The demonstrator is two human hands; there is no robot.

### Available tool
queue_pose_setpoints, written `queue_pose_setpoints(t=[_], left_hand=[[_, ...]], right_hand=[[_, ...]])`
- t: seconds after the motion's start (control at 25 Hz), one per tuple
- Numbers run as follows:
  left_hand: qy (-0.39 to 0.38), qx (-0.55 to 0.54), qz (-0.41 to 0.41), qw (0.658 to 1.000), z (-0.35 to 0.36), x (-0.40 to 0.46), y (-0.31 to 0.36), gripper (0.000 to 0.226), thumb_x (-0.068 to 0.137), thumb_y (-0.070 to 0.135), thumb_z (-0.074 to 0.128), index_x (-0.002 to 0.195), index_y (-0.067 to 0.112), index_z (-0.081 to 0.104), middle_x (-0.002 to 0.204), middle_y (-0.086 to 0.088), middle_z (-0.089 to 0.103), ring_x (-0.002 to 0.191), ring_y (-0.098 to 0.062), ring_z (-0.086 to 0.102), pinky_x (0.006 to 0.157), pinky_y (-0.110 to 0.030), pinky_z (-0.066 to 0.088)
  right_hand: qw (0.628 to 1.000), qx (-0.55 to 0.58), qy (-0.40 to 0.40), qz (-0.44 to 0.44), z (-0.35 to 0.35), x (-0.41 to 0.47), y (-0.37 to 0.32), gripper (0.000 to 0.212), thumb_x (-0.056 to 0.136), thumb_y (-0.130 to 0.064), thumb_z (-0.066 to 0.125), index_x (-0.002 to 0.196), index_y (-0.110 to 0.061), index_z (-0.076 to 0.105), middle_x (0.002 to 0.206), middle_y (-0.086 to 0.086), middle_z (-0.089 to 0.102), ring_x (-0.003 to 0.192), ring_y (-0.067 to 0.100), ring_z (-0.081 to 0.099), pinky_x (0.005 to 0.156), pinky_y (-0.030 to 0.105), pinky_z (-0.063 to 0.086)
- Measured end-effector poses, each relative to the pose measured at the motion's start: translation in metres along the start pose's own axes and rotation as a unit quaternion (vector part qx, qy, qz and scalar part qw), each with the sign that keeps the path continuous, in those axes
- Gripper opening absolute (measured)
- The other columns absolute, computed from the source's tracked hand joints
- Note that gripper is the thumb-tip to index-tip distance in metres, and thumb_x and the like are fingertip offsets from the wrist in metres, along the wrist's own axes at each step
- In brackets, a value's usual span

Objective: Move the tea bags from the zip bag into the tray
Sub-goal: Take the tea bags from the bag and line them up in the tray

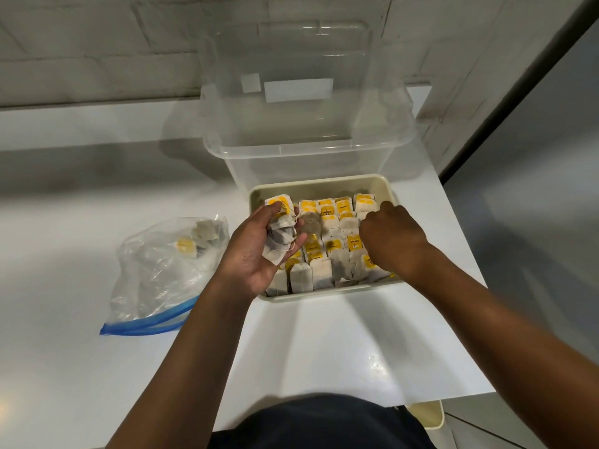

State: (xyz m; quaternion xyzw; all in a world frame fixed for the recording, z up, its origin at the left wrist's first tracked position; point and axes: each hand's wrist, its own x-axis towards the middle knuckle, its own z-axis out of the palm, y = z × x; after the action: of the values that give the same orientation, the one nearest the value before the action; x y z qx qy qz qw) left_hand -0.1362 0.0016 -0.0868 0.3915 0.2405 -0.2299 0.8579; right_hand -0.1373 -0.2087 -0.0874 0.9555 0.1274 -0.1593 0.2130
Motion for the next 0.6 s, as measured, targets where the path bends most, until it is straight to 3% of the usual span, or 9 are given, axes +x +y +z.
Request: queue_pose_setpoints(t=[0.08,0.16,0.28,0.36,0.48,0.6], left_hand=[[-0.001,-0.005,-0.004,1.000,0.000,0.000,0.000,0.027,0.095,0.018,0.061,0.119,0.006,0.063,0.109,-0.013,0.069,0.103,-0.027,0.066,0.079,-0.040,0.061],[-0.012,-0.008,-0.019,1.000,-0.001,0.000,0.000,0.025,0.098,0.018,0.057,0.119,0.004,0.062,0.104,-0.014,0.069,0.102,-0.027,0.064,0.083,-0.042,0.060],[-0.013,0.016,-0.035,0.999,0.002,-0.001,-0.004,0.033,0.100,0.013,0.052,0.129,-0.003,0.054,0.095,-0.016,0.069,0.099,-0.028,0.065,0.079,-0.042,0.061],[-0.010,0.039,-0.034,0.999,0.005,-0.002,-0.007,0.034,0.101,0.011,0.050,0.131,-0.004,0.052,0.098,-0.017,0.070,0.096,-0.030,0.067,0.079,-0.042,0.061],[-0.017,0.032,-0.035,0.999,0.009,-0.003,-0.007,0.035,0.100,0.011,0.051,0.133,-0.002,0.051,0.099,-0.017,0.068,0.091,-0.029,0.068,0.079,-0.043,0.061],[-0.018,0.032,-0.032,0.999,0.007,-0.004,-0.005,0.039,0.100,0.012,0.052,0.136,-0.004,0.049,0.102,-0.018,0.069,0.091,-0.029,0.069,0.081,-0.045,0.061]], right_hand=[[1.000,0.009,-0.004,0.018,0.000,0.001,0.000,0.024,0.090,-0.013,0.058,0.113,-0.016,0.061,0.114,0.005,0.065,0.115,0.027,0.051,0.087,0.033,0.040],[0.999,0.038,0.008,0.017,0.000,0.001,0.003,0.022,0.089,-0.011,0.057,0.110,-0.017,0.063,0.111,0.003,0.065,0.111,0.026,0.053,0.081,0.031,0.037],[0.966,0.257,0.033,-0.020,-0.012,-0.003,0.014,0.022,0.088,-0.014,0.062,0.104,-0.022,0.074,0.104,-0.004,0.069,0.097,0.014,0.056,0.080,0.025,0.045],[0.932,0.347,-0.023,-0.099,-0.021,-0.009,0.014,0.026,0.085,-0.016,0.066,0.106,-0.027,0.075,0.092,-0.010,0.065,0.089,0.007,0.054,0.078,0.021,0.044],[0.942,0.276,-0.097,-0.165,-0.014,-0.009,0.000,0.031,0.080,-0.016,0.069,0.108,-0.028,0.075,0.078,-0.015,0.056,0.084,0.010,0.053,0.068,0.021,0.043],[0.949,0.252,-0.108,-0.158,0.003,0.002,-0.006,0.014,0.080,-0.014,0.063,0.081,-0.021,0.076,0.077,-0.005,0.068,0.080,0.017,0.063,0.069,0.028,0.052]])
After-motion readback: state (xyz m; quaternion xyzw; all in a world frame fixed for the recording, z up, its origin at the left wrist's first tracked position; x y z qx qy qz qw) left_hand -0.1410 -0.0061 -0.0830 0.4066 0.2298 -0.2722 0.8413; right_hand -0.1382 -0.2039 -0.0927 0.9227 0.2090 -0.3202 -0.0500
